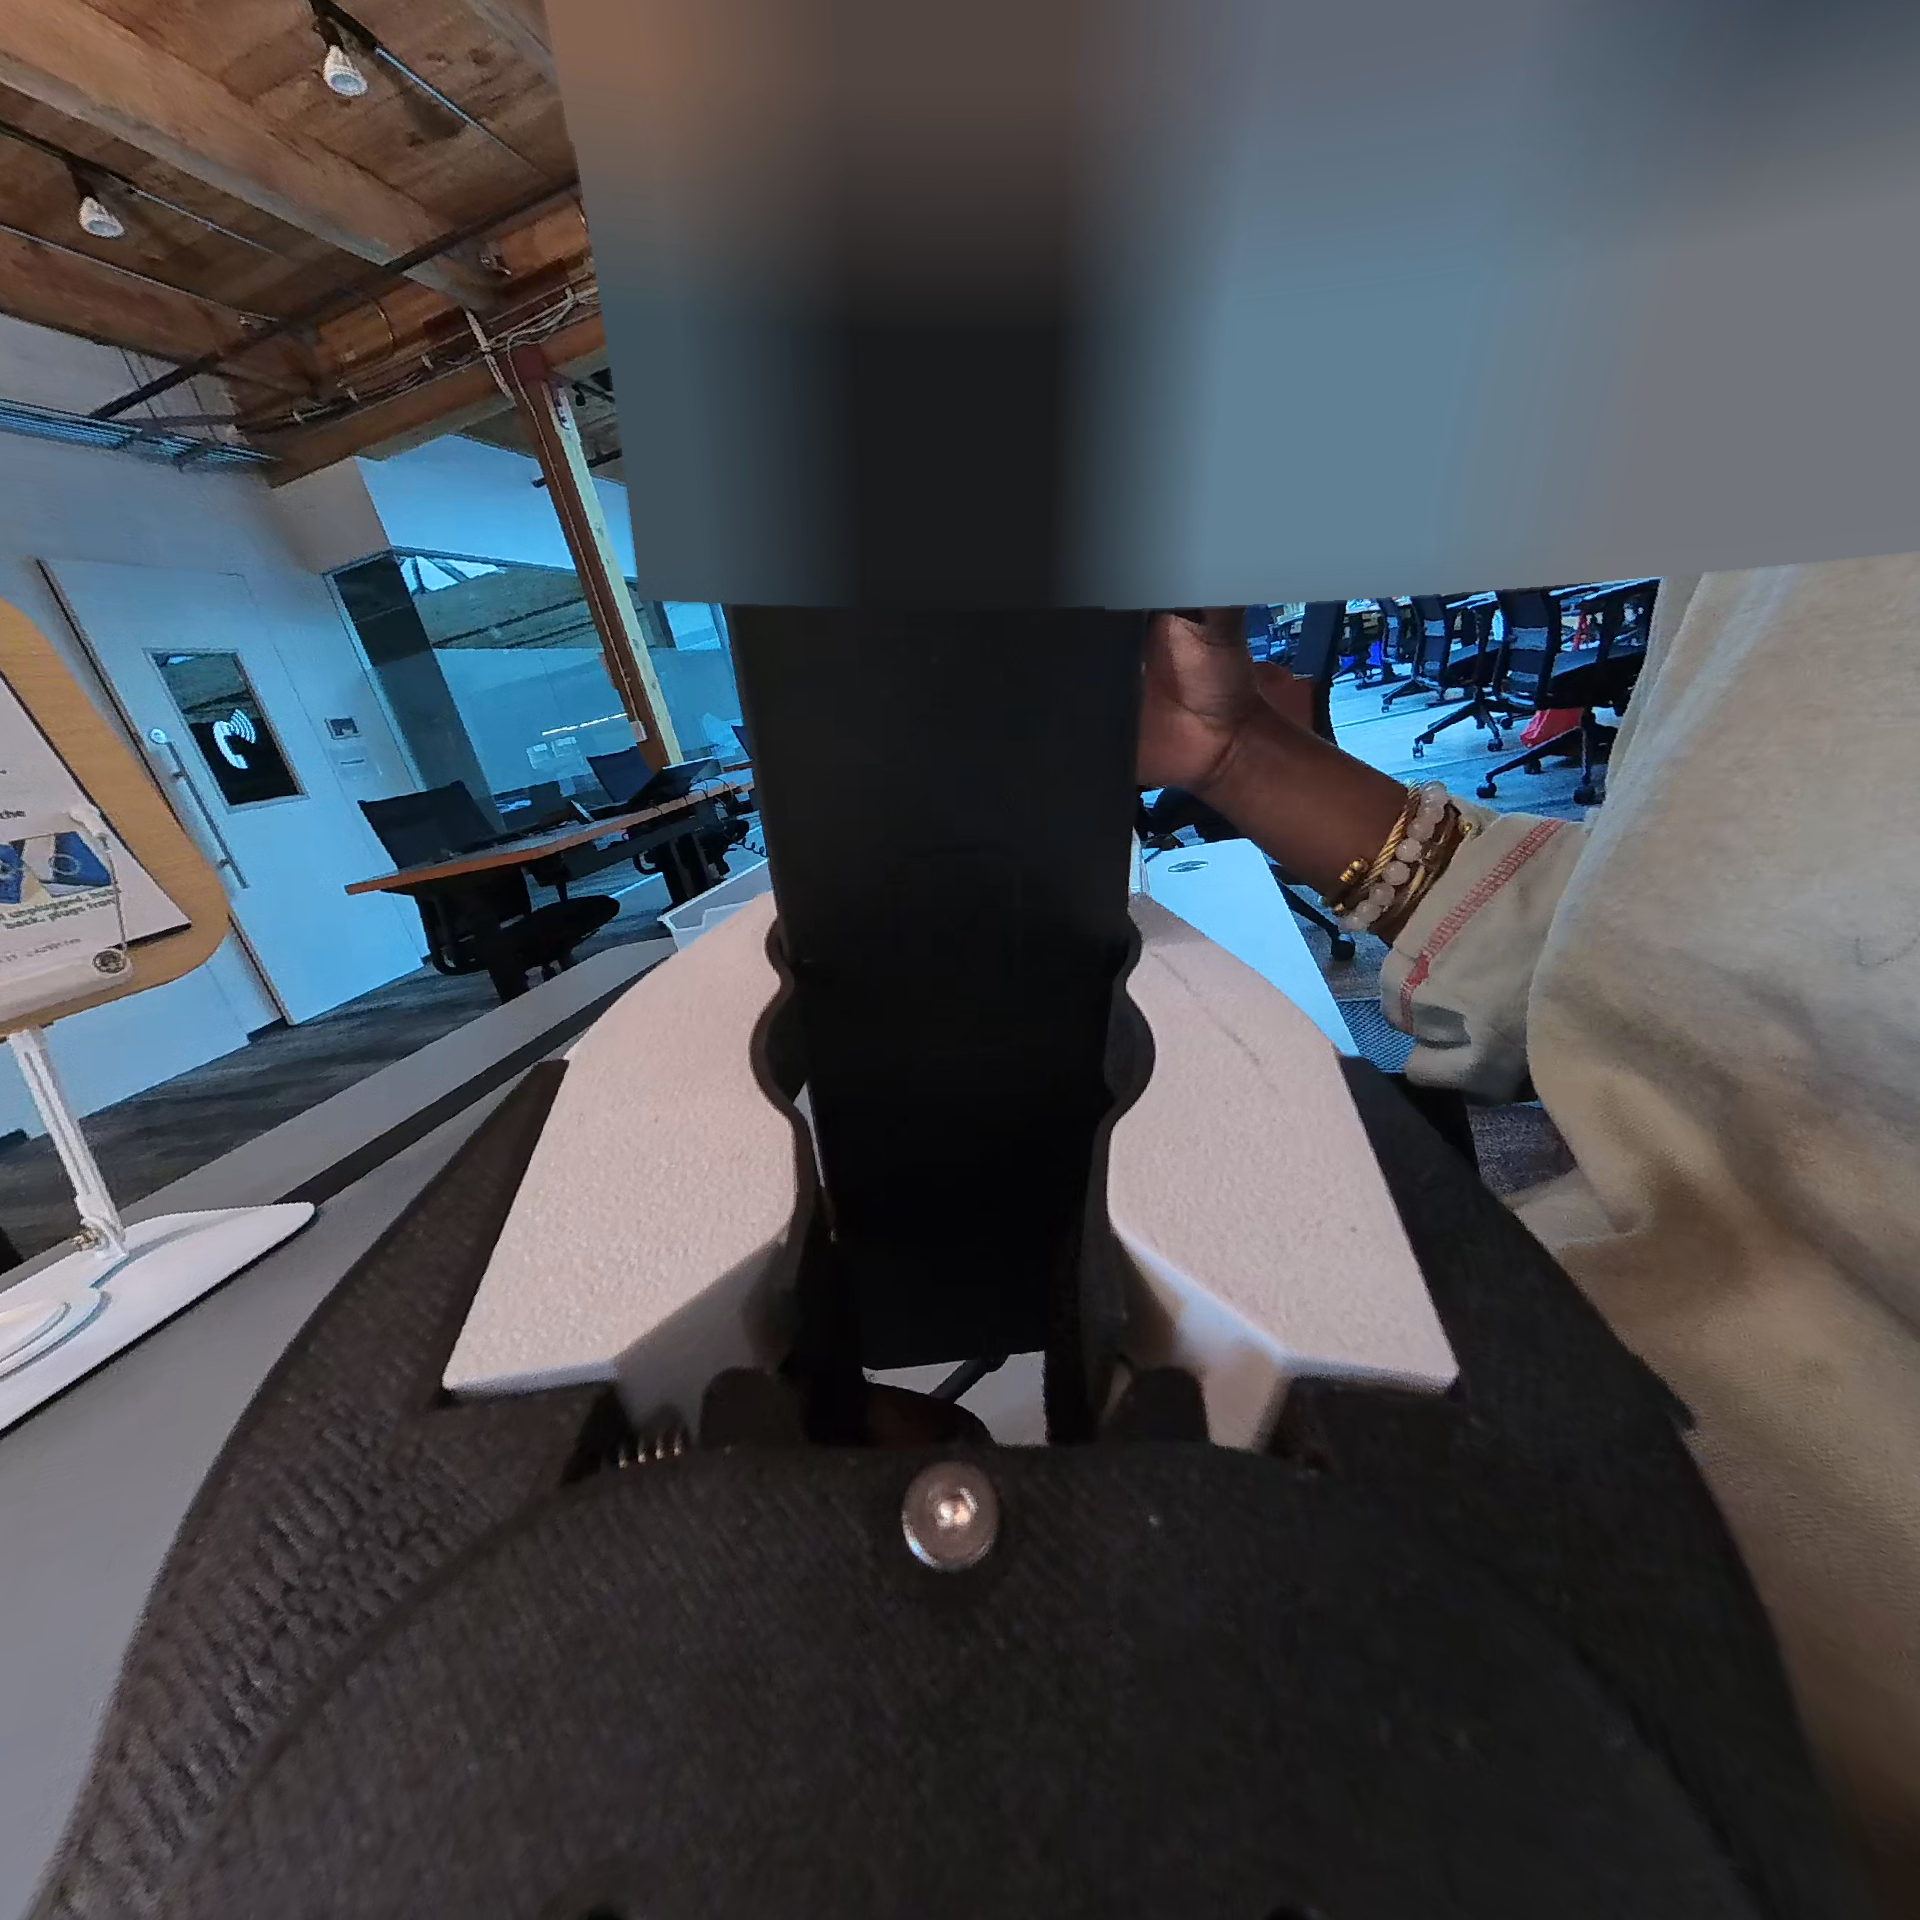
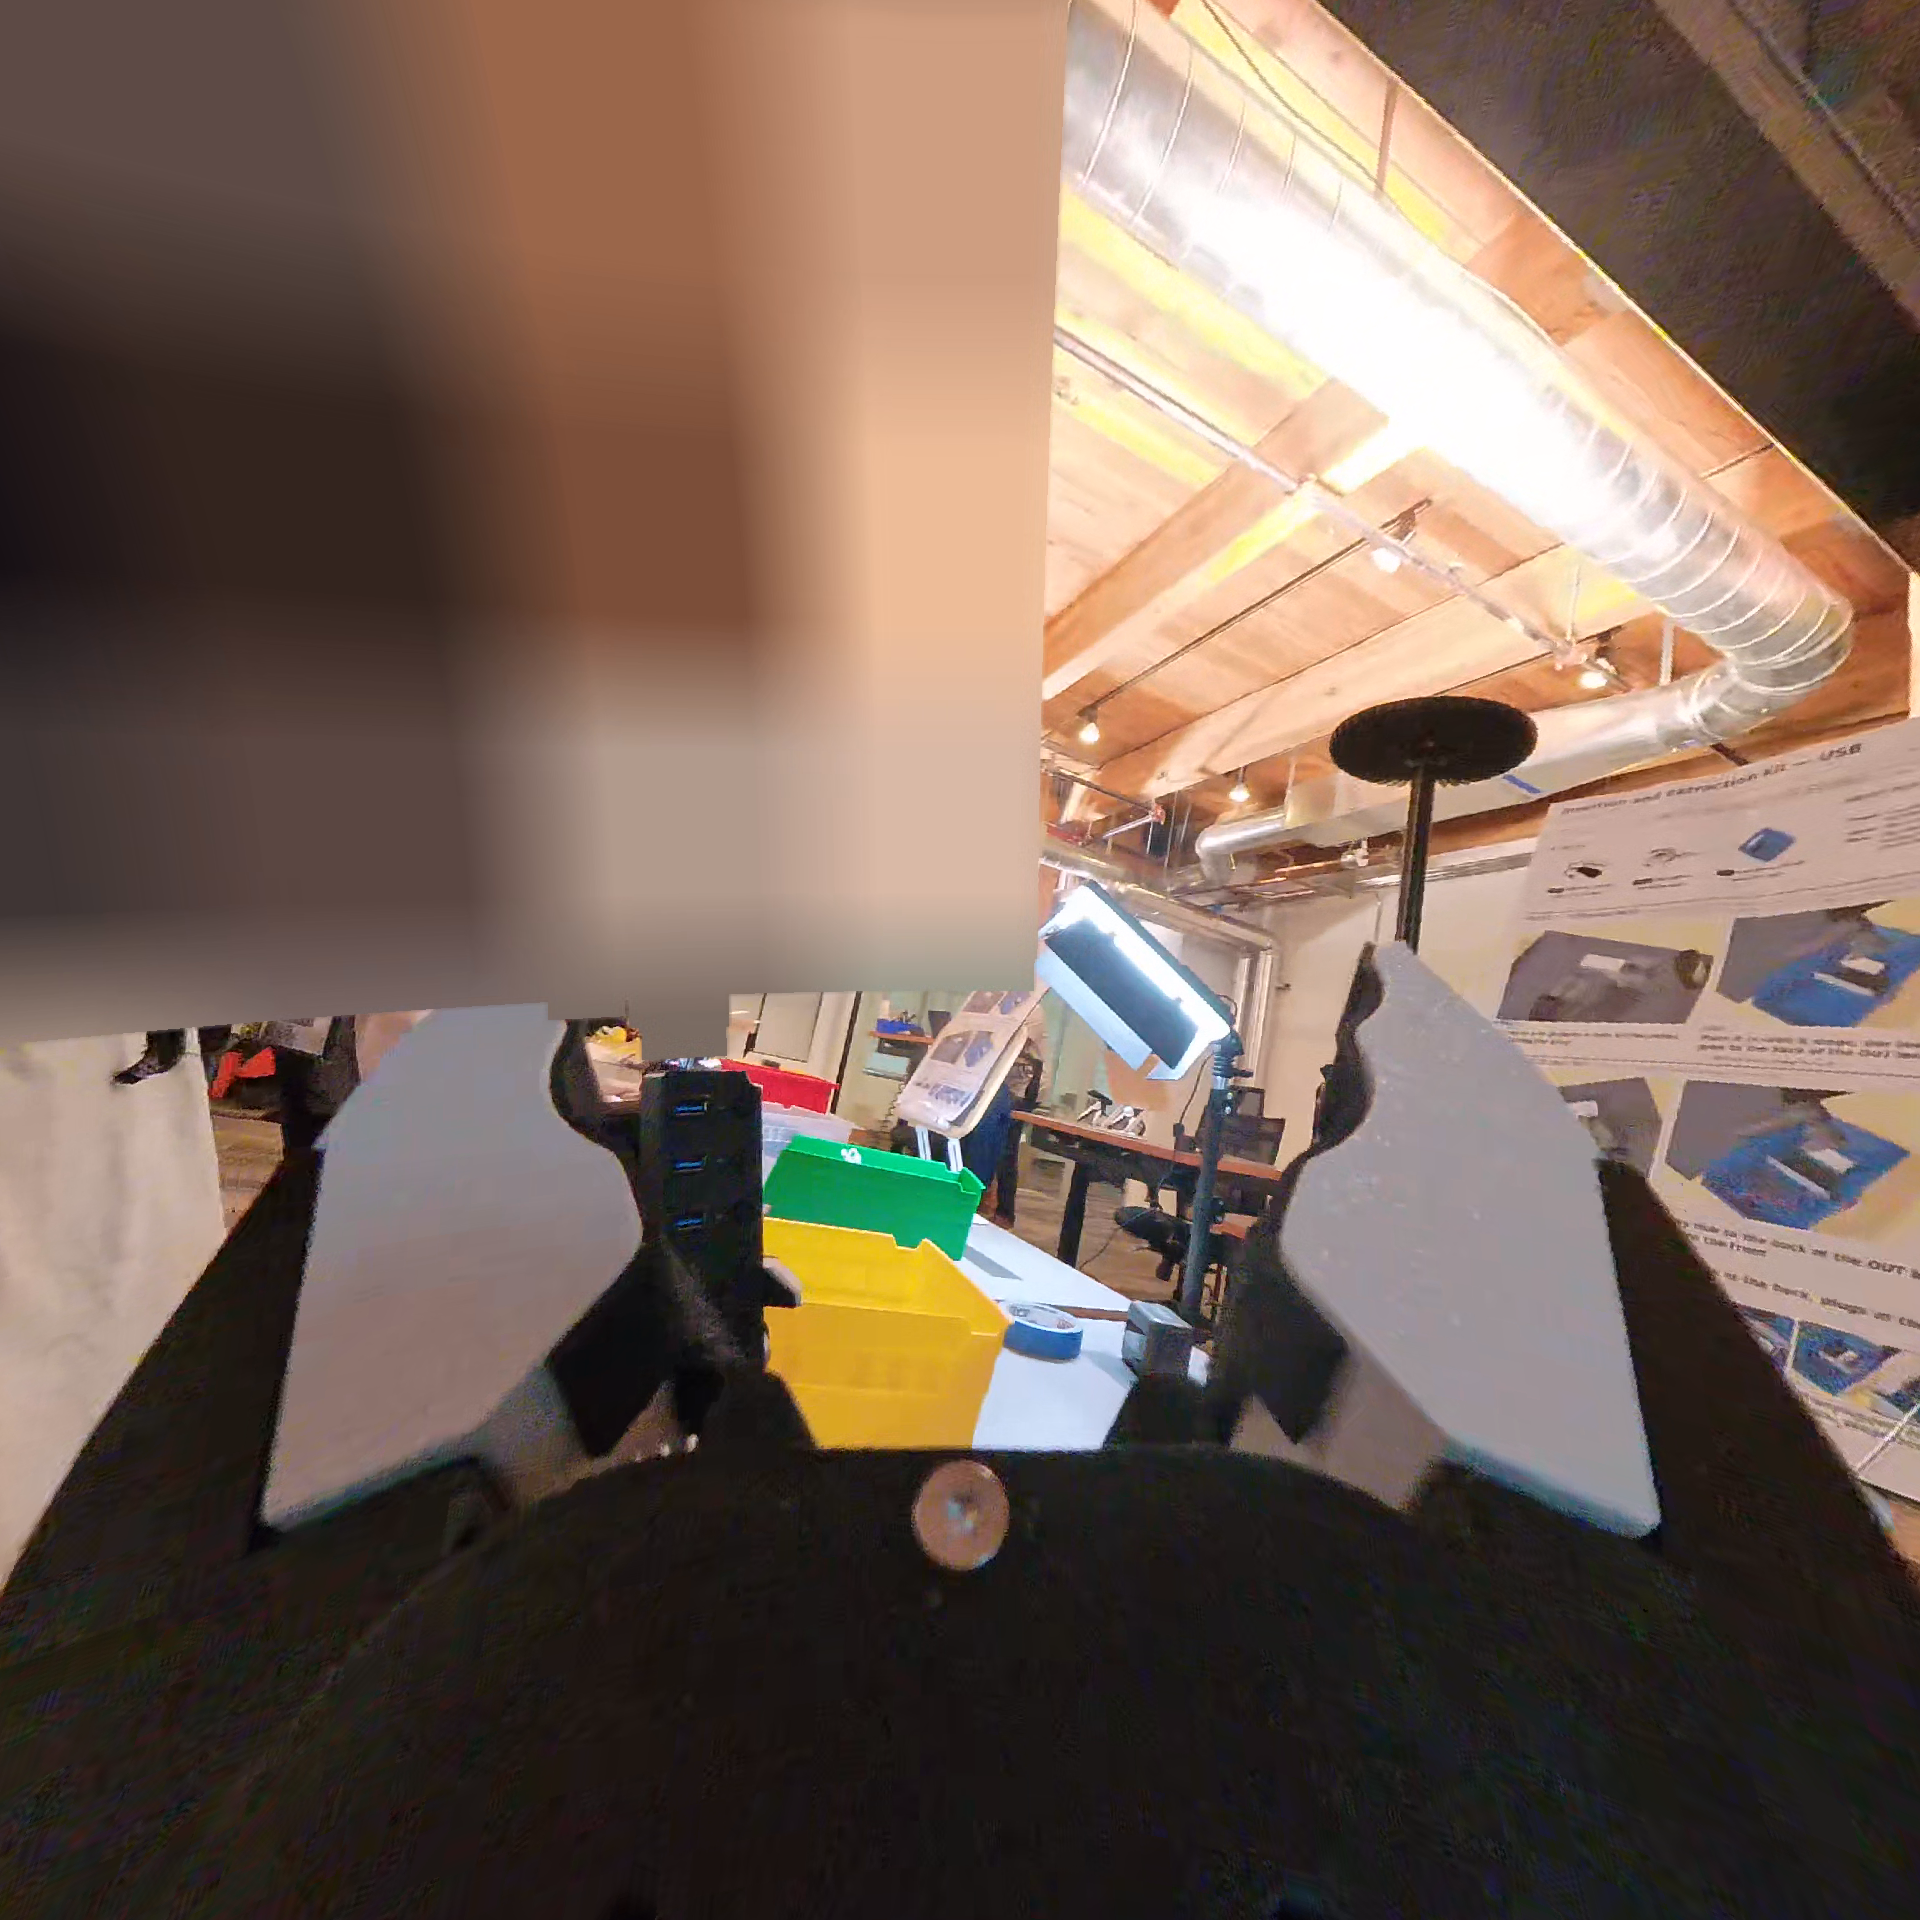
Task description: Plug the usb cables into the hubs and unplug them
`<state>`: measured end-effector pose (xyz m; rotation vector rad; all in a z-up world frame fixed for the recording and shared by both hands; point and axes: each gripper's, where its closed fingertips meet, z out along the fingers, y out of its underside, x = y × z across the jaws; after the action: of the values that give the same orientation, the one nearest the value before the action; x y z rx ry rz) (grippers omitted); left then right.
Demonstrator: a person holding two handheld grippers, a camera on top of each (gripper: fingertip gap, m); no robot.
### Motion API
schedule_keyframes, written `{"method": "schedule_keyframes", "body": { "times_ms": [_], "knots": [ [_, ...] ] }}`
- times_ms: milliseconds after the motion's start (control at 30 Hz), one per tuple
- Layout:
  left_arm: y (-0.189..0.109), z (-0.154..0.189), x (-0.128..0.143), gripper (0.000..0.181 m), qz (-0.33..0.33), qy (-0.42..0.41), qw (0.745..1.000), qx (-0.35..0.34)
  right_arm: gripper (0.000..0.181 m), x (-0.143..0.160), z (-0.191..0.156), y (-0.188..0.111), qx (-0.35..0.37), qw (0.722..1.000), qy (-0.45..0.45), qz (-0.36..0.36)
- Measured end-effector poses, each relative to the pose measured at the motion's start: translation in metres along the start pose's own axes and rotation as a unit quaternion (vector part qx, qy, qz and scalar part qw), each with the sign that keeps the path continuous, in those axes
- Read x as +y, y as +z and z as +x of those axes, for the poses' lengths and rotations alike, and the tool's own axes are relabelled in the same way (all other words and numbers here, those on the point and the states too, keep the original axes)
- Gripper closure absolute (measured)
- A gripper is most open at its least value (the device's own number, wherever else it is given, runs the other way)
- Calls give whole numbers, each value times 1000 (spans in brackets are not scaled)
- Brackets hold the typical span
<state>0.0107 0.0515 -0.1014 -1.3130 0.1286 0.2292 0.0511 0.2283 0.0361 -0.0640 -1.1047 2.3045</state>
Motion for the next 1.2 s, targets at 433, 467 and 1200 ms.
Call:
{"method": "schedule_keyframes", "body": {
  "times_ms": [433, 467, 1200],
  "knots": [
    [0, -4, 0, 126, 0, -7, 1000, -9, 124, 65, -36, 26, -59, 991, -84, -90],
    [0, -4, 0, 126, 0, -7, 1000, -10, 125, 75, -46, 28, -85, 987, -88, -108],
    [3, -45, 5, 126, -78, 247, 930, -261, 101, 220, -77, 120, 52, 931, -192, -306]
  ]
}}
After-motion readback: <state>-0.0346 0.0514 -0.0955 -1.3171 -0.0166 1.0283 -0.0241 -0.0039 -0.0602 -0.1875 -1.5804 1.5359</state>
